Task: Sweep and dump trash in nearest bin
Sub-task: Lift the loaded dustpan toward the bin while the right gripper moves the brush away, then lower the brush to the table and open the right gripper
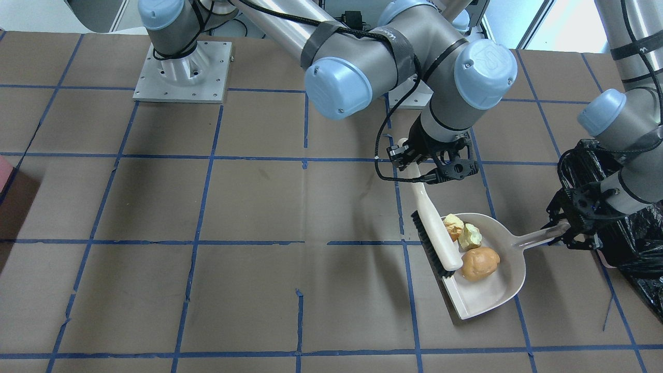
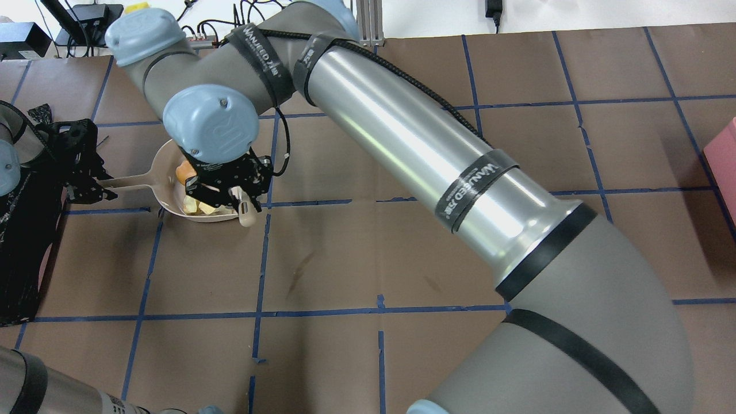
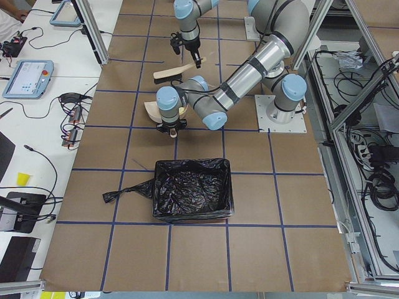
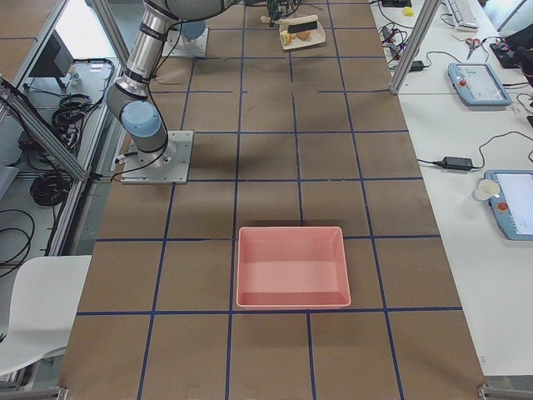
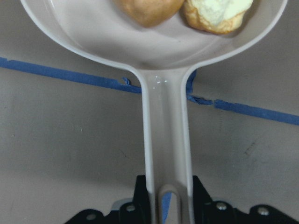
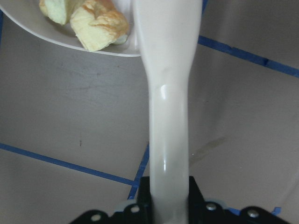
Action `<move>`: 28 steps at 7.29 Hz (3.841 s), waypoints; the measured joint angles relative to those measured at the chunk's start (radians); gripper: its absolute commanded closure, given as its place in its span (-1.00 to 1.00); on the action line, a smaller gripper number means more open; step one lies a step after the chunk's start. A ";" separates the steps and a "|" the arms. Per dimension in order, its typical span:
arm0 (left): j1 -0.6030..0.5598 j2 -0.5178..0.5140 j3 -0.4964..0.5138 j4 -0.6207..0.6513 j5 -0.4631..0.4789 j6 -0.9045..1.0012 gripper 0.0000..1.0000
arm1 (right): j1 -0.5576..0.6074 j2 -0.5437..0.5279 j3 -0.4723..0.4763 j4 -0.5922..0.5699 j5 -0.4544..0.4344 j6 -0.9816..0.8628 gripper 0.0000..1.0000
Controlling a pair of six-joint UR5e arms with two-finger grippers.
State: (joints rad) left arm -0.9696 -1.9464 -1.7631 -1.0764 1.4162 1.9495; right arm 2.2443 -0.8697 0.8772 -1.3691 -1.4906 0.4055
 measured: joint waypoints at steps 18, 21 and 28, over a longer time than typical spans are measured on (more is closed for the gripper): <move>0.744 0.107 0.254 -0.289 0.056 -0.033 0.95 | -0.670 -0.871 1.248 -0.402 -0.072 -0.415 0.95; 0.710 0.105 0.247 -0.171 0.172 -0.034 0.94 | -0.670 -0.859 1.248 -0.403 -0.071 -0.416 0.95; 0.605 0.118 0.177 0.157 0.283 0.022 0.93 | -0.670 -0.831 1.266 -0.443 -0.069 -0.417 0.96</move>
State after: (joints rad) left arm -0.3642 -1.8286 -1.5865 -0.9198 1.6996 1.9720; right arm 1.5748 -1.7008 2.1432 -1.8125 -1.5598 -0.0111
